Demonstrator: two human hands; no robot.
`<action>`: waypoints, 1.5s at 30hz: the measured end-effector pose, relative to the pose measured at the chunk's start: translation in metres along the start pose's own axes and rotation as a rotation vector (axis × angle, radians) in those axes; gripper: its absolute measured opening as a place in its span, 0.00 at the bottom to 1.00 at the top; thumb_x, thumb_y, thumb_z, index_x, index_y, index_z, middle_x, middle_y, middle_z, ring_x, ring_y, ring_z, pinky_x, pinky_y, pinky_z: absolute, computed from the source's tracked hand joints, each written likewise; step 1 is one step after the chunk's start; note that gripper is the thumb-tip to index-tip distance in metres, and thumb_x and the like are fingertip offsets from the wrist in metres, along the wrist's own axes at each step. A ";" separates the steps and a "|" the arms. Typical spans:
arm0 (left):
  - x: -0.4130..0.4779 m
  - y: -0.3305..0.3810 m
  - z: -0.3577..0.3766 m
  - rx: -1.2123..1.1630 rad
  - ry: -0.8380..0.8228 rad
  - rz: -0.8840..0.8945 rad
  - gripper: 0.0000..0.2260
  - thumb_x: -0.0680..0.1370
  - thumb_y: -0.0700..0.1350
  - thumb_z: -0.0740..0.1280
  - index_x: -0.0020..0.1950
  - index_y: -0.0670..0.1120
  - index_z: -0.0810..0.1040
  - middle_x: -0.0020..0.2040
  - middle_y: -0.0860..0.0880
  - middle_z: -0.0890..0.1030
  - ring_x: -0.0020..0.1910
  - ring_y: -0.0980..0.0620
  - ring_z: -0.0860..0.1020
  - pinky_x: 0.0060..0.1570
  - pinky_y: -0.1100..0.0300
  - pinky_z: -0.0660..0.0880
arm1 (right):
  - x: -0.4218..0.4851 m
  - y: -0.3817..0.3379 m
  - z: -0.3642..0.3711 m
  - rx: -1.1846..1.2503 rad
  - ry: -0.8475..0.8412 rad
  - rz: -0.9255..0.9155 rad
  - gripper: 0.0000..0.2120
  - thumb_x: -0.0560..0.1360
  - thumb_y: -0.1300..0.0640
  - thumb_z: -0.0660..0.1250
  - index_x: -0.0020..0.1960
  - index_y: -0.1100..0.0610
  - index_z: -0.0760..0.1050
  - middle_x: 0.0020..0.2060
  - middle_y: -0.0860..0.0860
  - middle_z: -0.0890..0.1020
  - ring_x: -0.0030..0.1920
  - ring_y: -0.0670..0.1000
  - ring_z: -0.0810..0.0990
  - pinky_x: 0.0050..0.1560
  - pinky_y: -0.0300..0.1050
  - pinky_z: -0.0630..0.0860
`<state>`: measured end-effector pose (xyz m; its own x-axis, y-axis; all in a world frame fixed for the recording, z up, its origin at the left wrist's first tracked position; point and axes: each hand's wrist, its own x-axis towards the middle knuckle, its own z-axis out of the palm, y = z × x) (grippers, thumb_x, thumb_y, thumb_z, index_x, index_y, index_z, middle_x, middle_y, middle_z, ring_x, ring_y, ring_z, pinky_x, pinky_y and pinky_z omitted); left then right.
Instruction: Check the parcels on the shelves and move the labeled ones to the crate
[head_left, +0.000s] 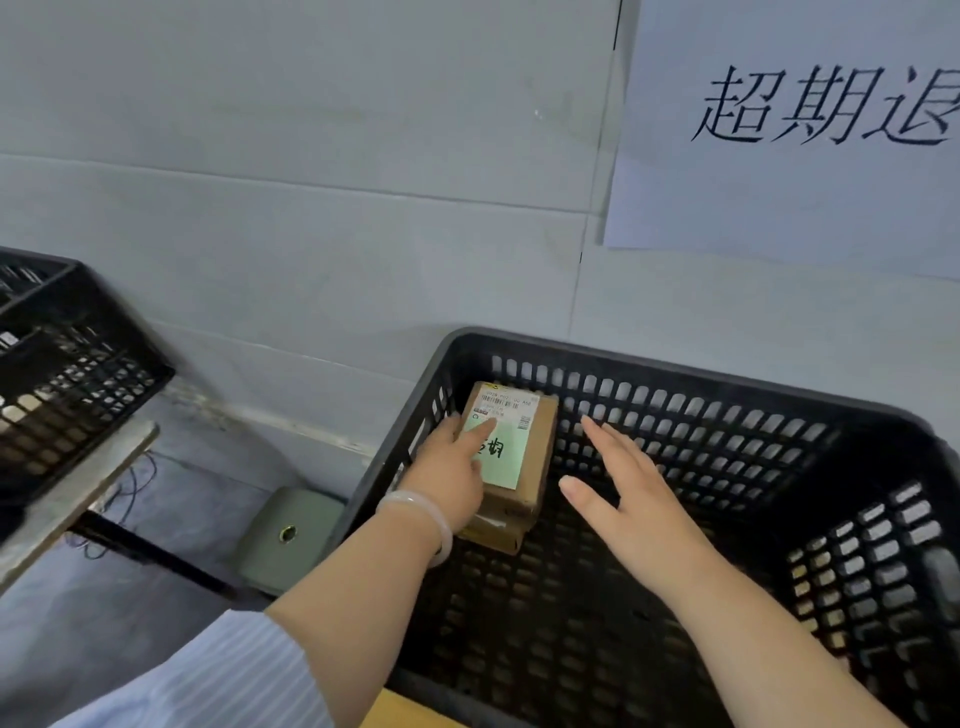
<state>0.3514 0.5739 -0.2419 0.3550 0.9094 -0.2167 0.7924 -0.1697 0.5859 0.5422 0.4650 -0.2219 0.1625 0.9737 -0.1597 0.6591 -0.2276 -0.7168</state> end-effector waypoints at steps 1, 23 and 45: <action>-0.003 0.004 -0.001 0.136 0.025 0.064 0.25 0.83 0.45 0.59 0.78 0.61 0.58 0.79 0.53 0.53 0.76 0.51 0.58 0.71 0.55 0.67 | -0.001 0.000 0.000 0.007 0.000 -0.003 0.35 0.73 0.31 0.56 0.75 0.32 0.45 0.77 0.37 0.48 0.77 0.41 0.46 0.76 0.55 0.56; -0.075 0.013 -0.055 0.612 0.203 0.256 0.31 0.79 0.64 0.58 0.79 0.61 0.49 0.81 0.54 0.52 0.79 0.51 0.48 0.77 0.47 0.50 | -0.017 -0.037 0.000 -0.292 0.061 -0.236 0.37 0.74 0.33 0.58 0.78 0.41 0.47 0.77 0.41 0.53 0.76 0.42 0.49 0.76 0.48 0.52; -0.667 -0.151 -0.119 0.699 0.946 -0.832 0.35 0.71 0.67 0.66 0.76 0.56 0.65 0.75 0.47 0.68 0.74 0.46 0.66 0.69 0.37 0.64 | -0.361 -0.349 0.257 -0.221 -0.435 -1.538 0.43 0.68 0.25 0.52 0.78 0.41 0.48 0.78 0.43 0.52 0.78 0.46 0.48 0.77 0.52 0.43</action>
<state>-0.0641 0.0386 -0.0928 -0.5594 0.6940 0.4532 0.7766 0.6300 -0.0062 0.0648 0.1960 -0.0881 -0.9036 0.1903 0.3838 0.0868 0.9587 -0.2710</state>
